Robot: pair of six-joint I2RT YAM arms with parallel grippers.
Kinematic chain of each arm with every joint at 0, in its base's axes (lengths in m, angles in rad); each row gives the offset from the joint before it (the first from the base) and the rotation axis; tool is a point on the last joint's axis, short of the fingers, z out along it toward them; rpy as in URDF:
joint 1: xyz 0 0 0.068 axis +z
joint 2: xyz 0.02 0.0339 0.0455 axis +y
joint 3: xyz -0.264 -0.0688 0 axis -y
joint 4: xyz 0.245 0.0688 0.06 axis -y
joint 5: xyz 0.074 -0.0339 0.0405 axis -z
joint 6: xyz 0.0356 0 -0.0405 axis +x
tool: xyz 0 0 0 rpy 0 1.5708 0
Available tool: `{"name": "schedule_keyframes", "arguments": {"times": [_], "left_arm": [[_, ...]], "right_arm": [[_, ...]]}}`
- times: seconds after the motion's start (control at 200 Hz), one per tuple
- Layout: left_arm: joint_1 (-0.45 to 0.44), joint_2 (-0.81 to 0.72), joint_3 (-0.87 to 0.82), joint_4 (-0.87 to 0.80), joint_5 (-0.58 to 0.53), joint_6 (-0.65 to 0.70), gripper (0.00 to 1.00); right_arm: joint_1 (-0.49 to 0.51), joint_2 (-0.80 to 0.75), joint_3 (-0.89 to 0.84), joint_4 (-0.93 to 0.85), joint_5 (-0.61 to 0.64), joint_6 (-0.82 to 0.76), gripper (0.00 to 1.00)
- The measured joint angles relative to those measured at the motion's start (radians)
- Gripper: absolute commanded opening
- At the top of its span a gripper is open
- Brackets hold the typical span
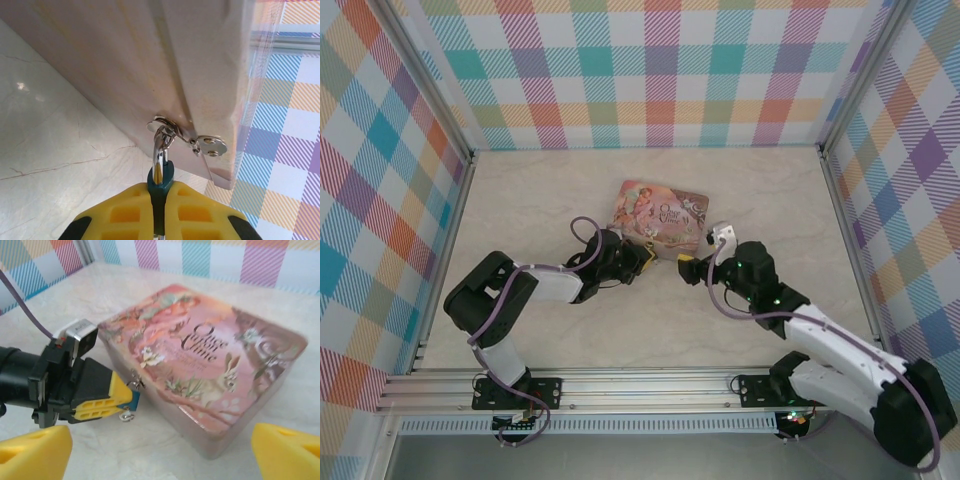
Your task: Unlock the padlock with the key
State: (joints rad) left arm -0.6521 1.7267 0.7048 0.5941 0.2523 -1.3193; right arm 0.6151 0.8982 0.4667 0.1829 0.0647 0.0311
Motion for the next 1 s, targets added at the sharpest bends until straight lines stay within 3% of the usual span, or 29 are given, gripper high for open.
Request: {"name": "schedule_keyframes", "arguments": {"times": [0.305,0.625,1.0], "left_arm": [[0.0,-0.01,0.01,-0.038,0.0,0.003,0.0],[0.0,-0.012,0.031,-0.072,0.002,0.003,0.0],[0.0,-0.021,0.051,-0.124,0.005,0.002,0.0]], "right_arm": [[0.0,-0.085,-0.071,0.026,0.019,-0.333,1.0],[0.028,-0.039,-0.078,0.041,0.001,-0.485,1.0],[0.238,0.209,-0.077,0.135,0.171,-0.659,0.71]]}}
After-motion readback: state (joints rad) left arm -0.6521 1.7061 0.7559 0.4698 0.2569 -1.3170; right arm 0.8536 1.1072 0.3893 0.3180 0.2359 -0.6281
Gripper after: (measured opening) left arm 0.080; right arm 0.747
